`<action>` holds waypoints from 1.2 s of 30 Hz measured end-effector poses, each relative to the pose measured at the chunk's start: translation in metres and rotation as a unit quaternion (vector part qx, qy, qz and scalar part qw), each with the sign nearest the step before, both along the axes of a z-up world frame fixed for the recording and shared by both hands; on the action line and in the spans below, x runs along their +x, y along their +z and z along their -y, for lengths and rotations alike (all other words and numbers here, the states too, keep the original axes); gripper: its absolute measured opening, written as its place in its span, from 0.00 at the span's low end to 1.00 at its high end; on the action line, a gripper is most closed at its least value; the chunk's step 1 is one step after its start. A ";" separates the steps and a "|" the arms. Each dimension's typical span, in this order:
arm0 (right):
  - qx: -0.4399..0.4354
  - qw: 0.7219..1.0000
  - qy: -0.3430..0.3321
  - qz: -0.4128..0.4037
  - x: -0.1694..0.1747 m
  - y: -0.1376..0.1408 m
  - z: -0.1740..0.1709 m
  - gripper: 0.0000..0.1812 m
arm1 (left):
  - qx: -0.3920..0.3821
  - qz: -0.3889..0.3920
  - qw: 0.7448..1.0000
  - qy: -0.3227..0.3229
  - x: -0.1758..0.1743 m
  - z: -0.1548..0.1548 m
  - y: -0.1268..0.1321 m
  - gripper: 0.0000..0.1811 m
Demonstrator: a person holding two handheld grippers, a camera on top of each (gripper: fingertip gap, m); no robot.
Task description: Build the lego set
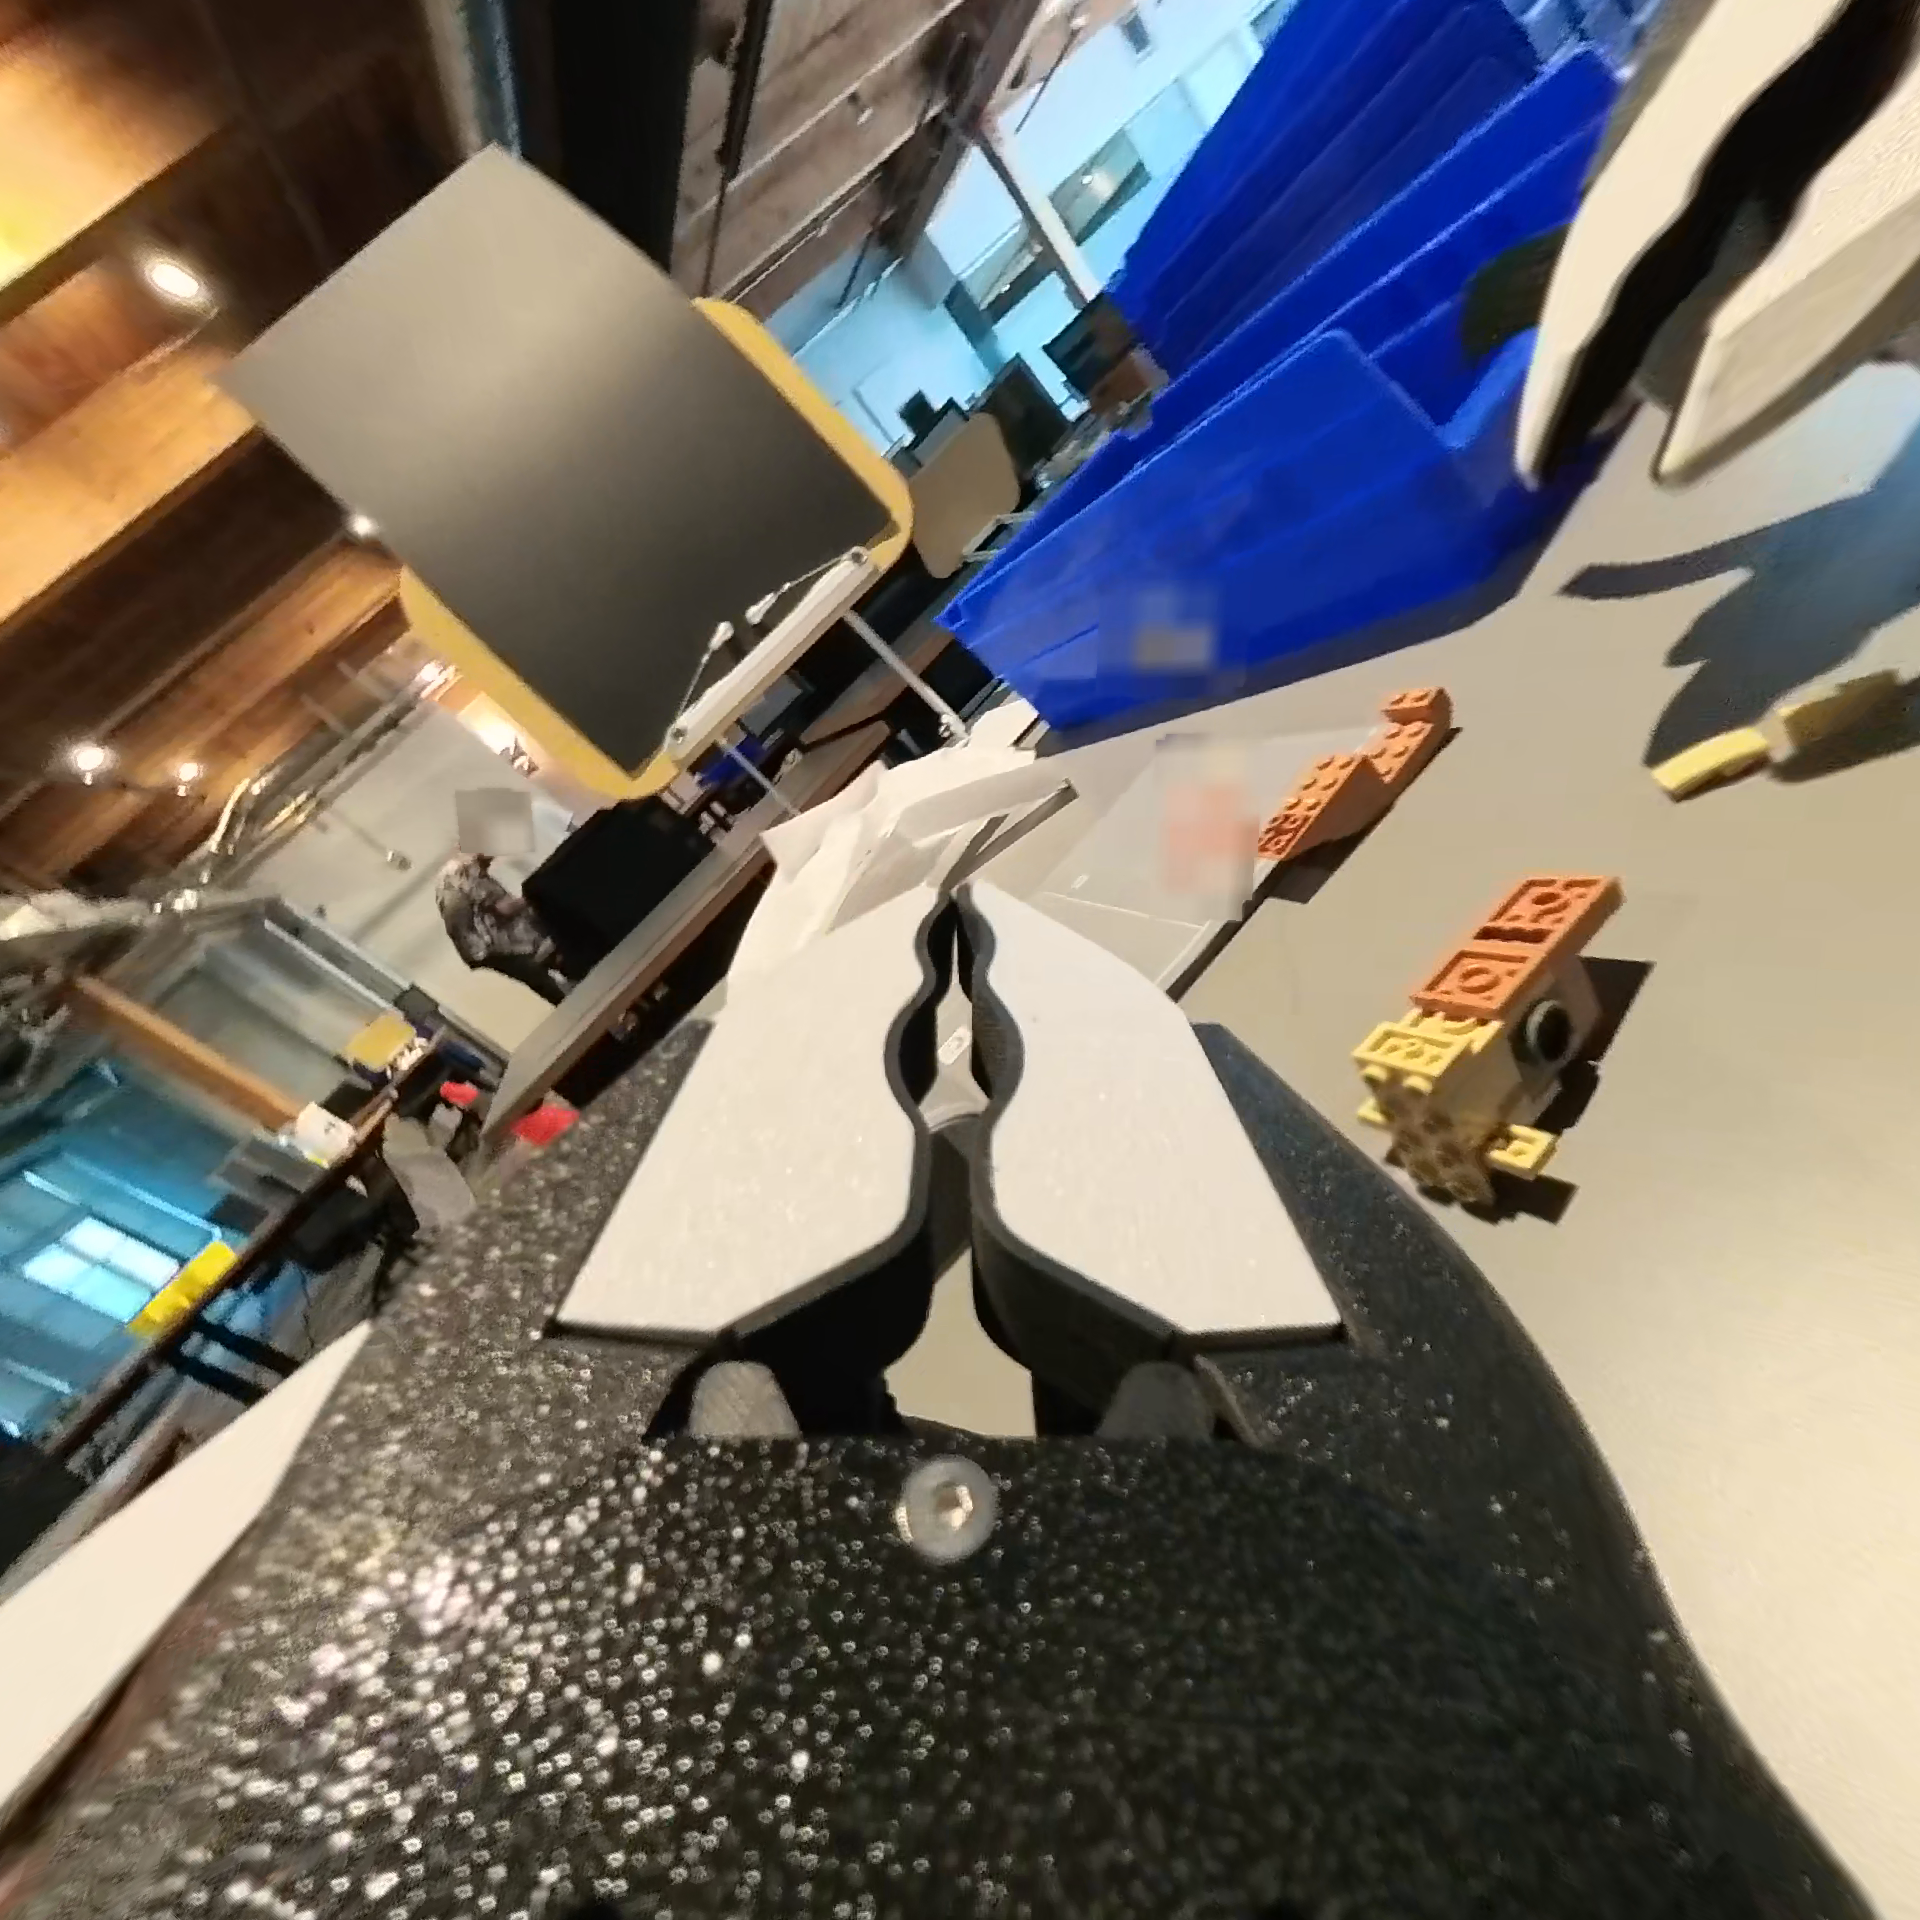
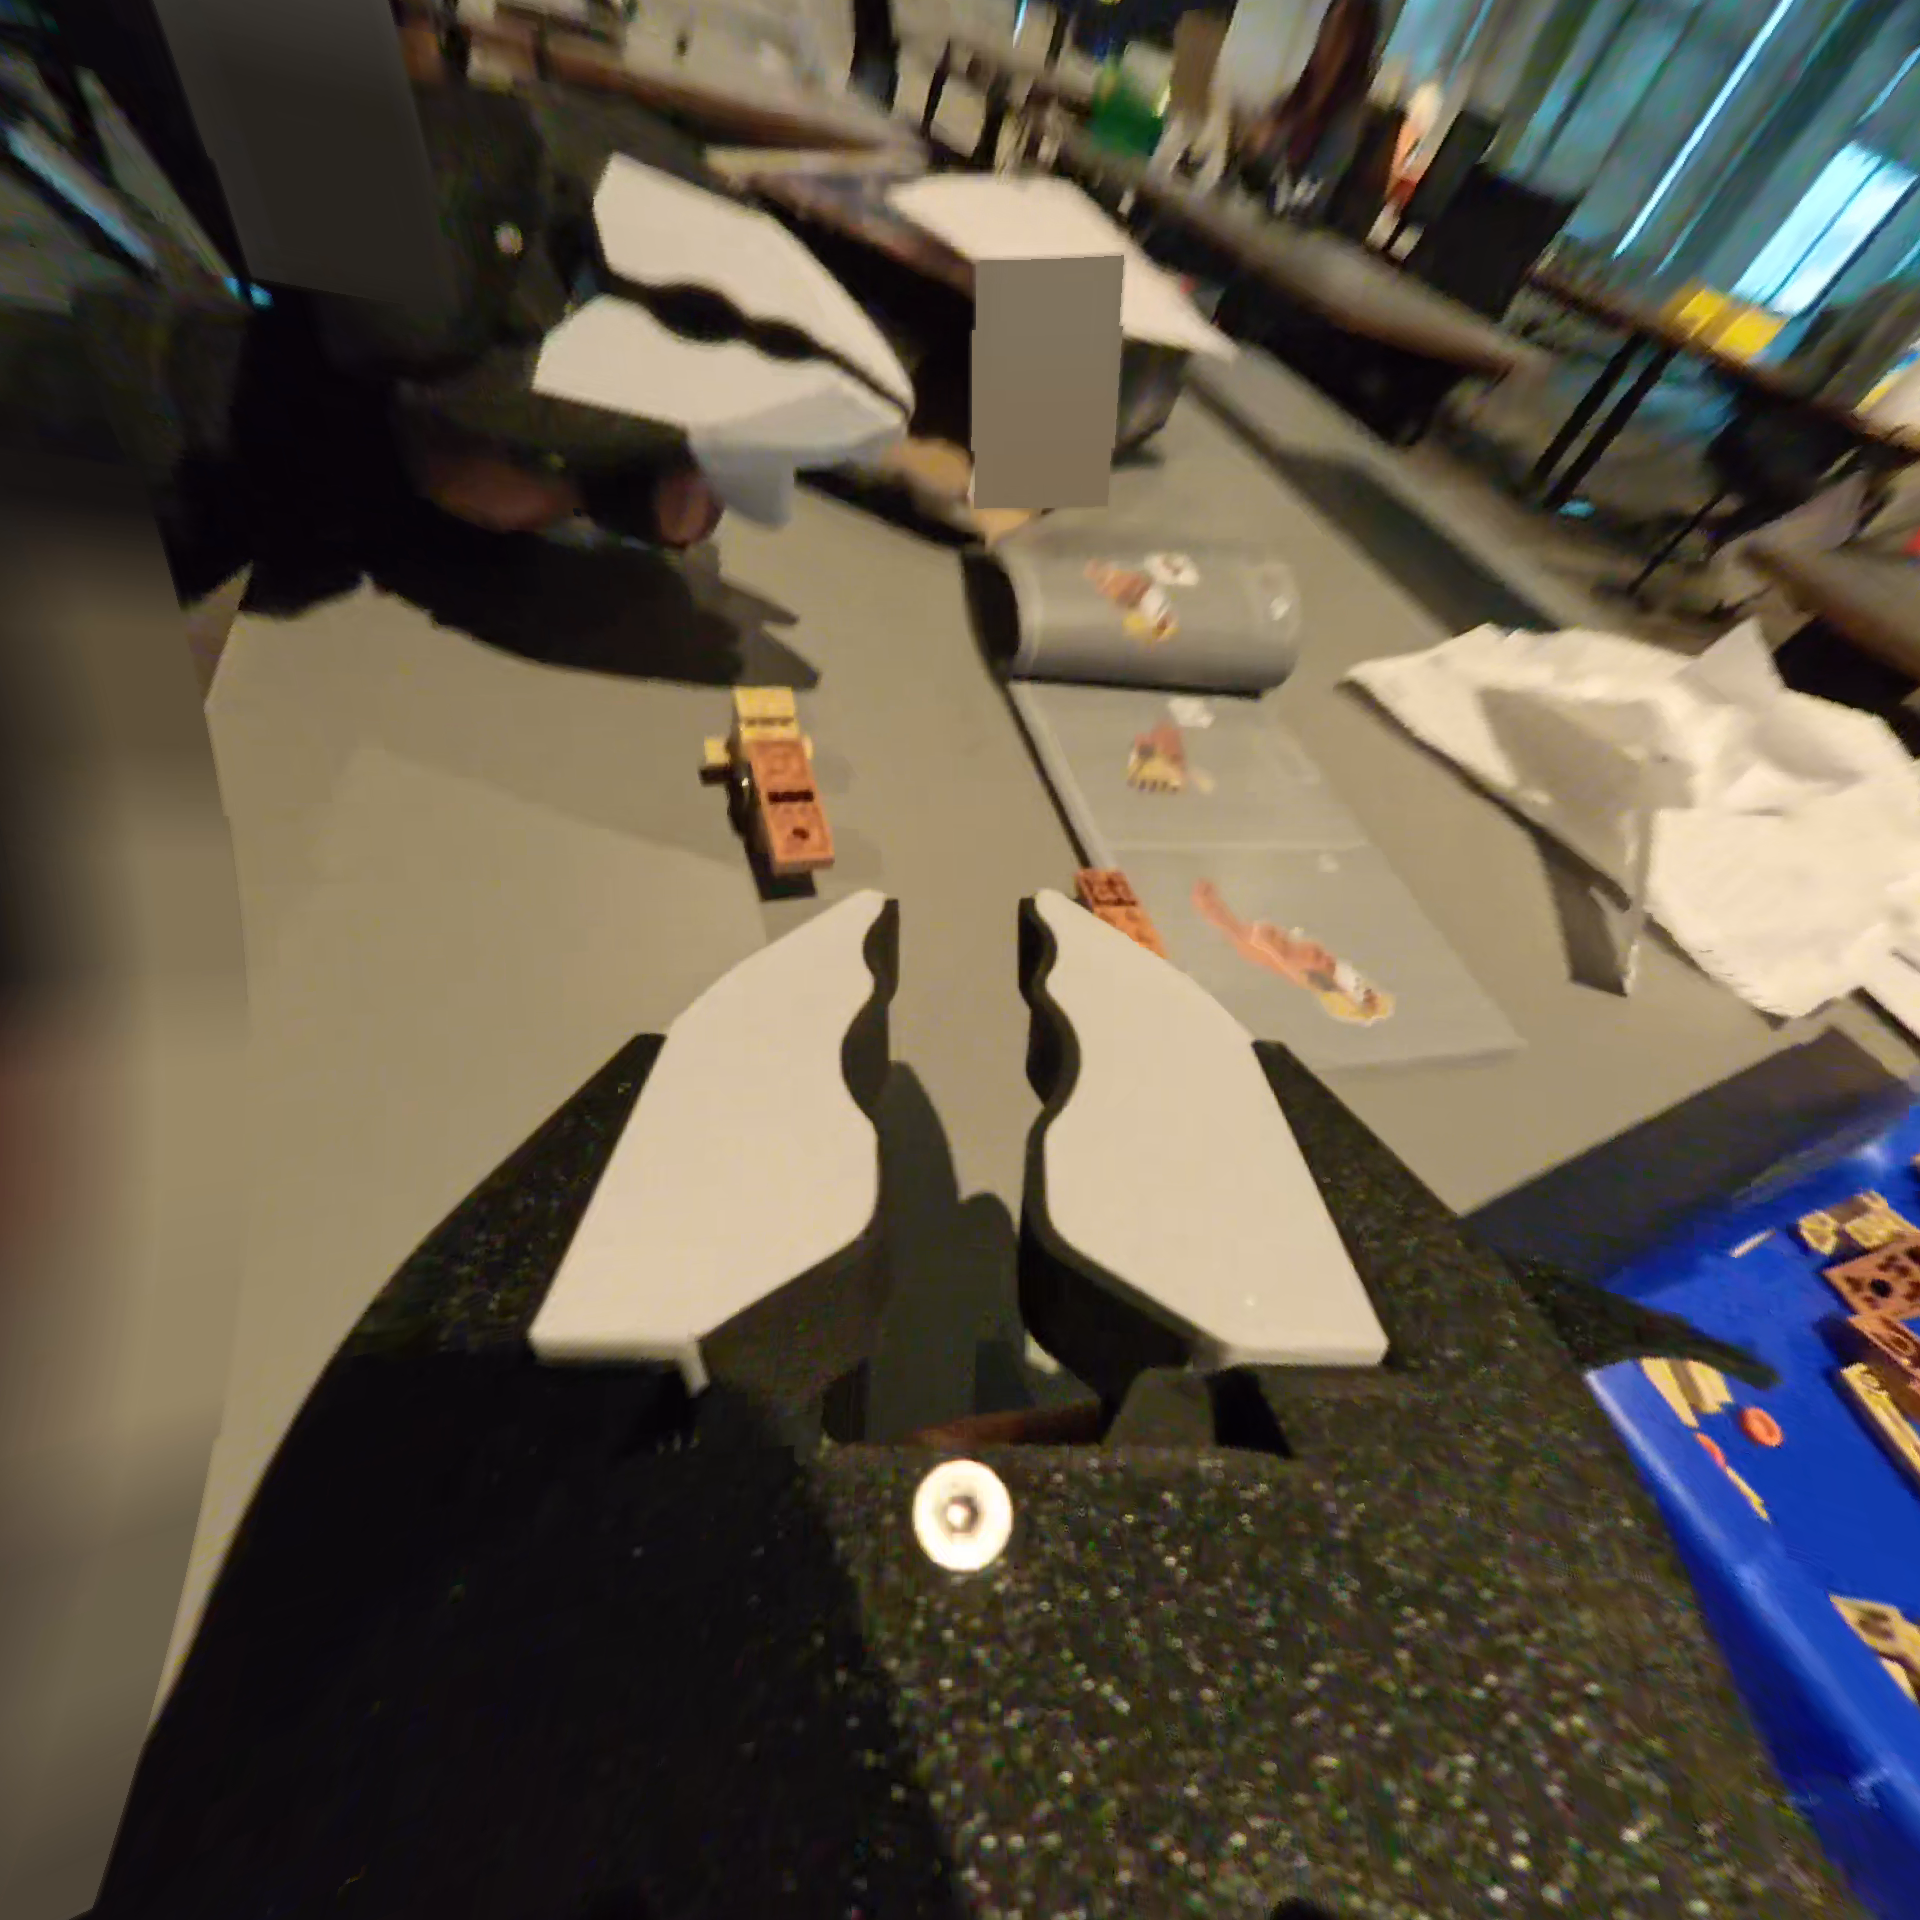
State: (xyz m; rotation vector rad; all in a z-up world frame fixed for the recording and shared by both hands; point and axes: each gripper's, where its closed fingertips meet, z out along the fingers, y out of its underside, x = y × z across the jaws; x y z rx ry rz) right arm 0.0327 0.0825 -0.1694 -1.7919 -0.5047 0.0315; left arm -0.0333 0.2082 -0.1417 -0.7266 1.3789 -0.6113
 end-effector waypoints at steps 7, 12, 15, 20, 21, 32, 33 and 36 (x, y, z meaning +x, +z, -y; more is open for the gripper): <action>0.075 0.995 -0.026 -0.063 0.012 0.024 0.001 0.09 | -0.026 -0.006 0.999 0.044 -0.005 -0.020 -0.005 0.00; 0.097 0.986 -0.031 -0.130 0.024 0.034 0.003 0.07 | -0.032 0.003 0.998 0.050 -0.008 -0.023 -0.003 0.00; 0.096 0.984 -0.028 -0.145 0.026 0.036 0.003 0.07 | -0.040 0.008 0.998 0.049 -0.009 -0.025 -0.001 0.00; 0.097 0.988 -0.048 -0.112 0.025 0.033 0.001 0.07 | -0.060 0.023 0.997 0.050 -0.012 -0.029 0.004 0.00; 0.097 0.988 -0.050 -0.105 0.024 0.032 0.001 0.07 | -0.059 0.023 0.997 0.050 -0.012 -0.028 0.004 0.00; 0.101 0.986 -0.043 -0.127 0.026 0.035 0.002 0.07 | -0.033 -0.001 0.998 0.044 -0.007 -0.024 -0.003 0.00; 0.102 0.986 -0.041 -0.128 0.026 0.035 0.003 0.07 | -0.031 -0.003 0.999 0.042 -0.007 -0.023 -0.004 0.00; 0.098 0.985 -0.034 -0.141 0.026 0.035 0.003 0.07 | -0.022 -0.010 0.999 0.036 -0.006 -0.020 -0.007 0.00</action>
